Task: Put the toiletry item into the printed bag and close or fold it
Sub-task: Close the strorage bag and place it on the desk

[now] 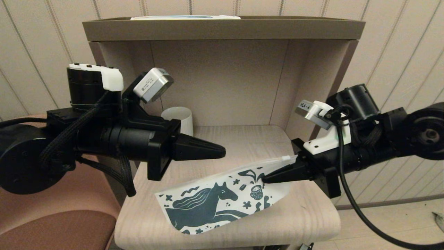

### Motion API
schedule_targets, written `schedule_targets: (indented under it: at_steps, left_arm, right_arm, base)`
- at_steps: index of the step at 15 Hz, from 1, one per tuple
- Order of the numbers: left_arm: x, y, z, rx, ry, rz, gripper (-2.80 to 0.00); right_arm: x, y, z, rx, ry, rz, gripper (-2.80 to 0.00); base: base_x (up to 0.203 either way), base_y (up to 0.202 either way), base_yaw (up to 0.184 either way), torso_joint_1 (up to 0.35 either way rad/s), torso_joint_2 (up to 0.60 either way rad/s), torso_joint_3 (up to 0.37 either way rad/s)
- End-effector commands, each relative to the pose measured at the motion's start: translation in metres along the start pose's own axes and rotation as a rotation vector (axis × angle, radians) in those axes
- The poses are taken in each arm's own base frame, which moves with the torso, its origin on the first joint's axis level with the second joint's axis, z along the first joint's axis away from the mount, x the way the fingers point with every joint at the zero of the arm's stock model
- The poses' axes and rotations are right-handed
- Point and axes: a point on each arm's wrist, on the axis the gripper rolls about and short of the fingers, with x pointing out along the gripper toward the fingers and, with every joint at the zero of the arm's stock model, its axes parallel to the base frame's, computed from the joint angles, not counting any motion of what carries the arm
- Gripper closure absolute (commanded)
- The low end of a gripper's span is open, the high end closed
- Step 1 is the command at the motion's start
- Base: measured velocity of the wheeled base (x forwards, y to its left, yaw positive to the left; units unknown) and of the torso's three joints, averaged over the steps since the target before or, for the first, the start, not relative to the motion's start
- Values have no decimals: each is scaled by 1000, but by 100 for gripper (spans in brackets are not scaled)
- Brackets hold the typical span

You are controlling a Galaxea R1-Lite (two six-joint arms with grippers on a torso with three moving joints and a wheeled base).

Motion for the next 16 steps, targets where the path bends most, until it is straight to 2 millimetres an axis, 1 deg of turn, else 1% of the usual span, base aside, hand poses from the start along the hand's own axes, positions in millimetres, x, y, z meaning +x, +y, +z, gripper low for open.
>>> schedule_targets:
  at_steps: [1,4,9,10,11,16]
  left_arm:
    - [7,8,-3,-12,8,-15,0]
    - [19,10,-7,-24,23,-8,0]
    - [22,5,-5,-45,40,-16,0]
    - [22,3,-4,-47,43,-15,-272]
    - [21,2,-5,-46,43,-14,-280]
    - [21,1,-2,-35,41,-17,-280]
  right_arm:
    - [3,1,0,-2,1,14,0]
    - [12,5,2,-11,22,23,0]
    - [25,11,3,-13,34,63,0]
    - [27,11,4,-10,37,69,0]
    - [28,11,4,-10,37,72,0]
    - [37,6,0,5,63,70,0]
  base:
    - [0,0,0,0,0,0]
    - [0,0,0,0,0,0]
    - [0,0,0,0,0,0]
    - [0,0,0,0,0,0]
    - [0,0,0,0,0,0]
    - [0,0,0,0,0,0]
